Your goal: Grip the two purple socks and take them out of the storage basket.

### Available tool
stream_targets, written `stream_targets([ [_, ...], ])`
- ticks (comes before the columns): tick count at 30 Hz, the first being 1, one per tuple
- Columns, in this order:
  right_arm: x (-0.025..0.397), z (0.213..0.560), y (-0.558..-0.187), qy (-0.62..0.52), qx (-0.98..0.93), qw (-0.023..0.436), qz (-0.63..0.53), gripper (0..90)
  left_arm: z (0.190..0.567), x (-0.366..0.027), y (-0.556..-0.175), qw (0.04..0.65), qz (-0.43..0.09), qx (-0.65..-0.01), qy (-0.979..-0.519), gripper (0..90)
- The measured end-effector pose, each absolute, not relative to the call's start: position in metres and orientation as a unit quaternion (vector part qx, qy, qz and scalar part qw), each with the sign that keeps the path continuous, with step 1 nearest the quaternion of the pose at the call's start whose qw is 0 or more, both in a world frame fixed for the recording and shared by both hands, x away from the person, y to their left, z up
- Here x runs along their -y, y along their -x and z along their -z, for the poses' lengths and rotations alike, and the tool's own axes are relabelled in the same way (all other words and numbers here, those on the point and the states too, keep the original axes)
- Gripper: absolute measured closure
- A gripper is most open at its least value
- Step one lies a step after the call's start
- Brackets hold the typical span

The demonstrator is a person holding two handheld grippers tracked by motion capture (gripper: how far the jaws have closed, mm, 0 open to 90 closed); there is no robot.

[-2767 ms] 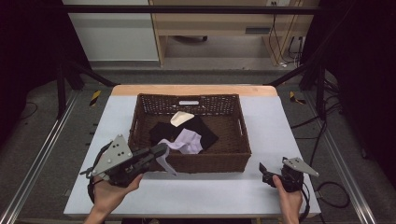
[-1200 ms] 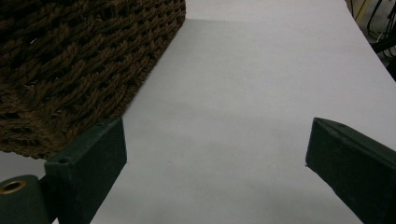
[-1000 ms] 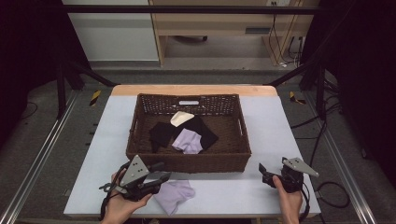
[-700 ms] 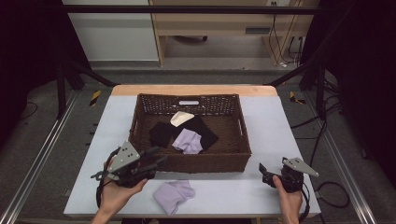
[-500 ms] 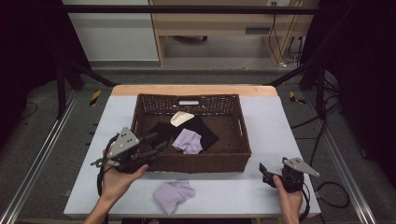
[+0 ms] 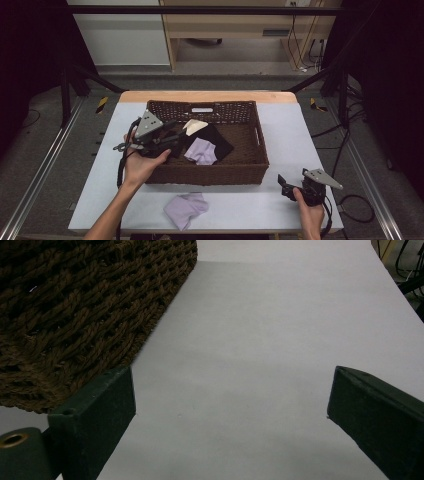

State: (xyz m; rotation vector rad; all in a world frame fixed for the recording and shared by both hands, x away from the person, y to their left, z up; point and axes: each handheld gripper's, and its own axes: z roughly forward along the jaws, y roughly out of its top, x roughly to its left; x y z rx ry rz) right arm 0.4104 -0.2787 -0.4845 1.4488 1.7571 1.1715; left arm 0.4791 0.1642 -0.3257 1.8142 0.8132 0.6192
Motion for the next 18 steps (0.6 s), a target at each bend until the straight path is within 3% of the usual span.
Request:
stream_targets([
  [18, 0.281, 0.482, -0.412, -0.539, -0.644, 0.293, -0.457, 5.5, 0.351, -0.141, -0.534, 0.476, -0.255, -0.361, -0.76, 52.7],
])
